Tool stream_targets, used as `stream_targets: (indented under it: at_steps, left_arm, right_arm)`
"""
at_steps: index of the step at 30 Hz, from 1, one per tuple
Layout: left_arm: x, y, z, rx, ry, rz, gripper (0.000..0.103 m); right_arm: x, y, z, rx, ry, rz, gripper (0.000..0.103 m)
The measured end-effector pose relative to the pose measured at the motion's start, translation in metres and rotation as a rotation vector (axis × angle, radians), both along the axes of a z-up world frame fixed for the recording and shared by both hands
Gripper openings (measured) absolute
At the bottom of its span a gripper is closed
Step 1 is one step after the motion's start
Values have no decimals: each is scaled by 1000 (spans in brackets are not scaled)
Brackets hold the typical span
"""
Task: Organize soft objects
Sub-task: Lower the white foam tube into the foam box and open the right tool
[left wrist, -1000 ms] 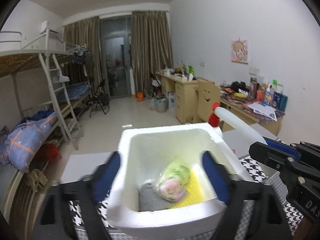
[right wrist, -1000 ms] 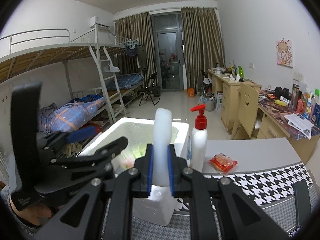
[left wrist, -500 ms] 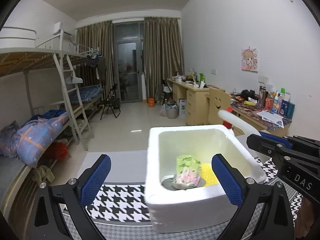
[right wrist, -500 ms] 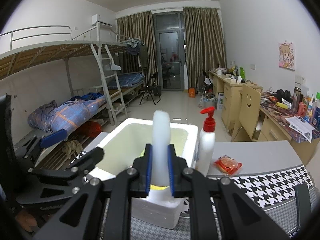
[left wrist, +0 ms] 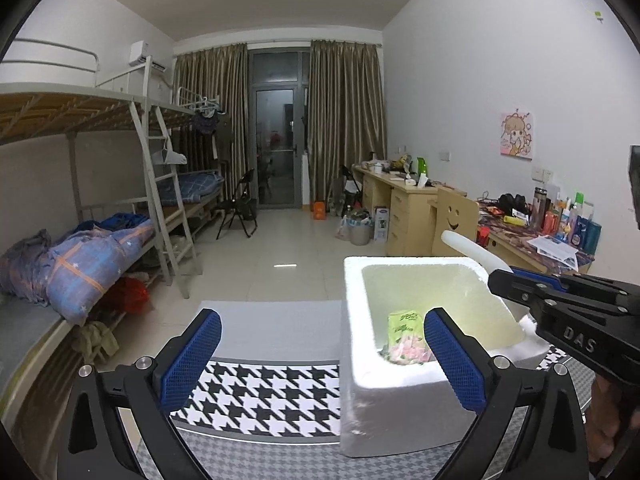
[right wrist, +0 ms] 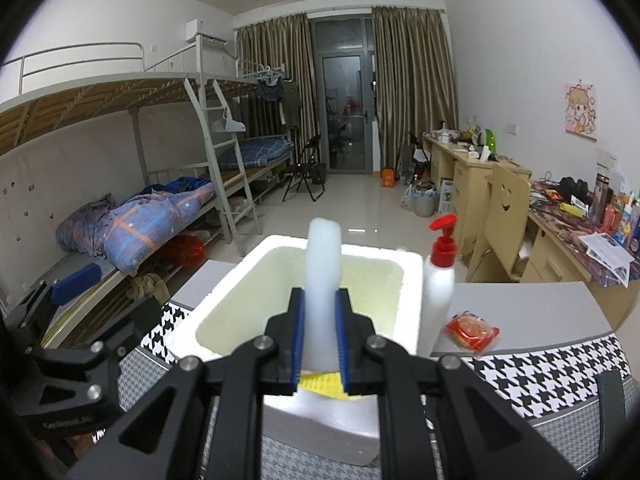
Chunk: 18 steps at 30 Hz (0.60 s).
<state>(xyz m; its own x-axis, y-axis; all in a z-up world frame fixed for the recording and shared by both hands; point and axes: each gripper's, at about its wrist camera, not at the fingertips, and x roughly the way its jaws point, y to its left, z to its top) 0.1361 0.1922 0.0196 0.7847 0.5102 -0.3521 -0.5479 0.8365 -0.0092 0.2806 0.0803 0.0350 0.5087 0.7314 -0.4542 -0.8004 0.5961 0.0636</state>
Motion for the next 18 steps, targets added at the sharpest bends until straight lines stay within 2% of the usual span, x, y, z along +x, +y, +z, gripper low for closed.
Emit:
stream_targets:
  at_steps: [12,15,17,18]
  left_arm:
    - [-17,20,-7,-12,6,50,102]
    - [-20,22,-7,-18,3,54,102]
    - [-22,20,-8,-17,4,54,102]
    - [-22,20,-8,-16,4,52,102]
  right_arm:
    - [17,21,-13,-36,49,-29,18]
    - [25,24,-18,-40,85,-56,37]
    - [30,22,-19,-42,112,-74,74]
    - [31,20,-19,-33,116,-78,78]
